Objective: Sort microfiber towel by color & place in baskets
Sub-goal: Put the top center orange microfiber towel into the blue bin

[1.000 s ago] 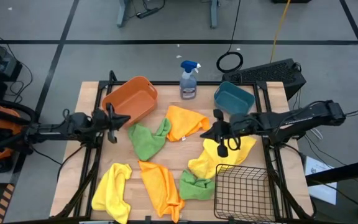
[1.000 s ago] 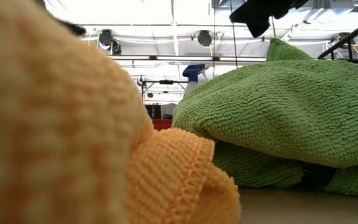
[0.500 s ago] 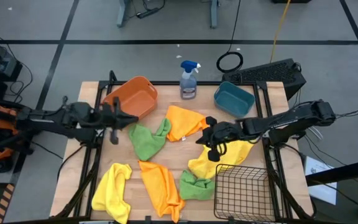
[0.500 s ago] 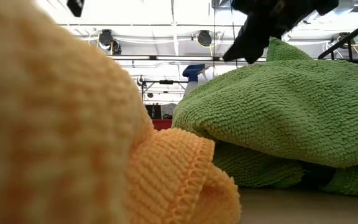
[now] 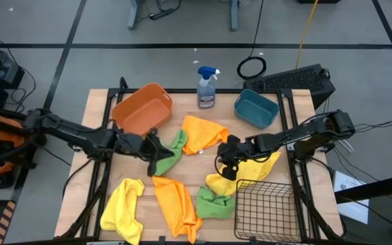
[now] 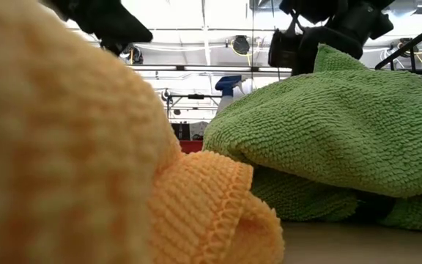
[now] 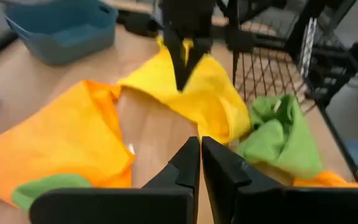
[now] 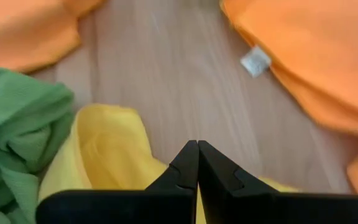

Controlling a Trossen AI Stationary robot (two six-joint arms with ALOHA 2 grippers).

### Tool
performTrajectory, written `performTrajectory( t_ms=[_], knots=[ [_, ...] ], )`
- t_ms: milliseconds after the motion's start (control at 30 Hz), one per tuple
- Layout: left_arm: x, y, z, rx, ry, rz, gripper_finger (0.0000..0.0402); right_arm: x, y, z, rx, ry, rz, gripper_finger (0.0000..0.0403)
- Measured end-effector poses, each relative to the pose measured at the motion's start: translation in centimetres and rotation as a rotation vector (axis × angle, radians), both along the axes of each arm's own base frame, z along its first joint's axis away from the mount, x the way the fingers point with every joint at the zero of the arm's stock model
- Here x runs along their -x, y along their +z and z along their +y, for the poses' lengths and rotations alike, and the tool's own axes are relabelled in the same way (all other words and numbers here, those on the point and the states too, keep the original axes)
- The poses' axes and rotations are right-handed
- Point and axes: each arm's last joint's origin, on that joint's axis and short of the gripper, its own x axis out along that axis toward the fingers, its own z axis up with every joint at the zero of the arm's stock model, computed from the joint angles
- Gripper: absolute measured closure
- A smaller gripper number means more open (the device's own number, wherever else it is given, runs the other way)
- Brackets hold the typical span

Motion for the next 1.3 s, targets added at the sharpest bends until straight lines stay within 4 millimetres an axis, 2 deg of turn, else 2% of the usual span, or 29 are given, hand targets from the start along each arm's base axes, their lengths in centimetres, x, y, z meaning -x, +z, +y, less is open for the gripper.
performTrajectory(
  t_ms=[300,433,700,933,1167,1300],
  knots=[
    [-2.8,-2.2,-1.0,-0.024,-0.019,0.001,0.0378,-0.3,0.2,-1.0,-0.035,-0.087,-0.026,0.0402],
    [-3.5,-2.9,-1.0,-0.085,-0.043,-0.008,0.0378,-0.4,0.2,-1.5,0.014,-0.135,-0.041,0.0388],
    [-4.1,-2.8,0.1,-0.095,0.001,-0.034,0.0378,-0.6,0.4,-2.2,0.077,-0.175,-0.066,0.0305],
    [-4.1,-2.9,1.0,-0.099,0.036,-0.016,0.0378,-0.9,0.7,-3.7,0.105,-0.199,-0.108,0.0229],
    [-4.0,-3.1,1.0,-0.110,0.031,0.008,0.0378,-1.4,1.2,-5.5,0.166,-0.224,-0.176,0.0185],
    [-4.0,-3.1,1.0,-0.111,0.030,0.008,0.0378,-2.2,0.7,-6.5,0.252,-0.253,-0.196,0.0161]
  ],
)
